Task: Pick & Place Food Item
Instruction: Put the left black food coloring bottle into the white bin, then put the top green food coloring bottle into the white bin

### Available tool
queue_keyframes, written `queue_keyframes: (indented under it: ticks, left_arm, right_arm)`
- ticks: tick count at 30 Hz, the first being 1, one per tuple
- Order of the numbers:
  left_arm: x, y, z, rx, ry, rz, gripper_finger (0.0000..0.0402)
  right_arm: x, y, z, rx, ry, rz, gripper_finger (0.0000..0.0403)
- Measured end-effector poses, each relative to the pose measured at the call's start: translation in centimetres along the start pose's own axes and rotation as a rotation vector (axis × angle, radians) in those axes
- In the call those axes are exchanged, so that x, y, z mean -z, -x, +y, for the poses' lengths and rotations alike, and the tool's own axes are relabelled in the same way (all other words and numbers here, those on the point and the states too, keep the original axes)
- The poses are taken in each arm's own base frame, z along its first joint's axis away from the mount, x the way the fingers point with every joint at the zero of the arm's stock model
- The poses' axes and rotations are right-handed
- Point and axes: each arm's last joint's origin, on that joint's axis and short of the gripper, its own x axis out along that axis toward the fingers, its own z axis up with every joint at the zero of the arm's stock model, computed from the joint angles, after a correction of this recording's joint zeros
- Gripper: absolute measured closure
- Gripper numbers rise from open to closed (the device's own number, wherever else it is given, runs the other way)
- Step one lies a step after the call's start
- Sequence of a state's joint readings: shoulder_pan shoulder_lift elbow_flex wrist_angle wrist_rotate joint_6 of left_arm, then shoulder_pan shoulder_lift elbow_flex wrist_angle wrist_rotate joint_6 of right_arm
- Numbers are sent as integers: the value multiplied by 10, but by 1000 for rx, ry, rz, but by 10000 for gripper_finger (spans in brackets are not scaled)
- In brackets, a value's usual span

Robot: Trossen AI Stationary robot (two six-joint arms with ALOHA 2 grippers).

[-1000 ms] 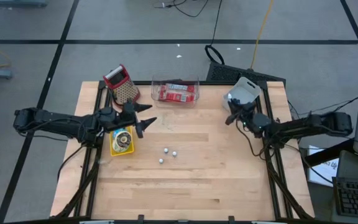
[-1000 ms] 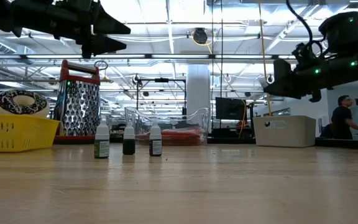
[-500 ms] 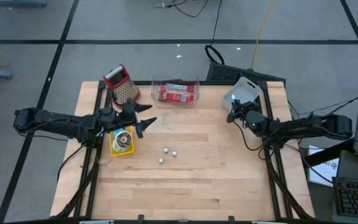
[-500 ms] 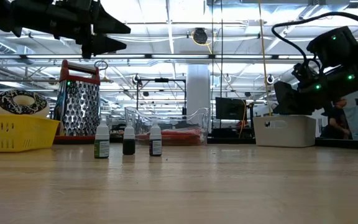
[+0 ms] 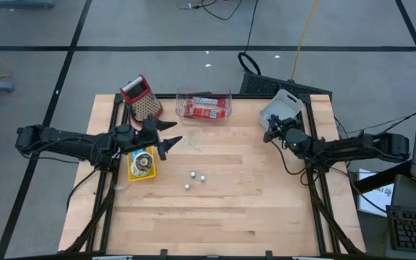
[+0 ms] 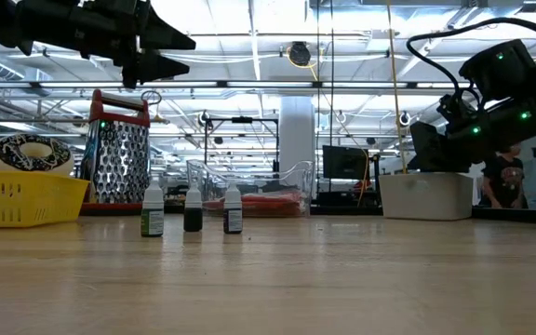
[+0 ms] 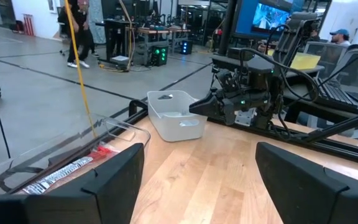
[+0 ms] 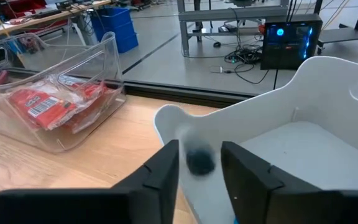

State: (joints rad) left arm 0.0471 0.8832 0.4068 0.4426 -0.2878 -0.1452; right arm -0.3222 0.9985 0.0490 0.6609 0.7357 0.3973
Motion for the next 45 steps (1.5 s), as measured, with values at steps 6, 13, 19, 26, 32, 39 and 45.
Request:
queue_keyframes:
  ticks: [6,13,19,26,32,39,45]
  left_arm:
    - [0,0,0,0,1,0,90]
    - [0,0,0,2,52,-3,88]
    - [0,0,-1,5,116,2,100]
    - [4,1,-4,17,160,37,89]
    - [10,2,-7,88,228,115,78]
    - [21,2,-19,140,212,201,98]
    - [43,-1,-40,201,125,310,119]
  right_arm:
    - [-1,0,1,-5,-12,-10,256]
    - [-16,2,8,-131,-20,-116,247]
    - [-34,10,22,-537,11,-241,252]
    - [-36,19,32,-889,-41,-194,256]
    - [-31,31,42,-1004,-4,-177,259]
    - [-27,44,51,-1093,76,-201,258]
    - [-27,45,53,-1103,77,-201,259]
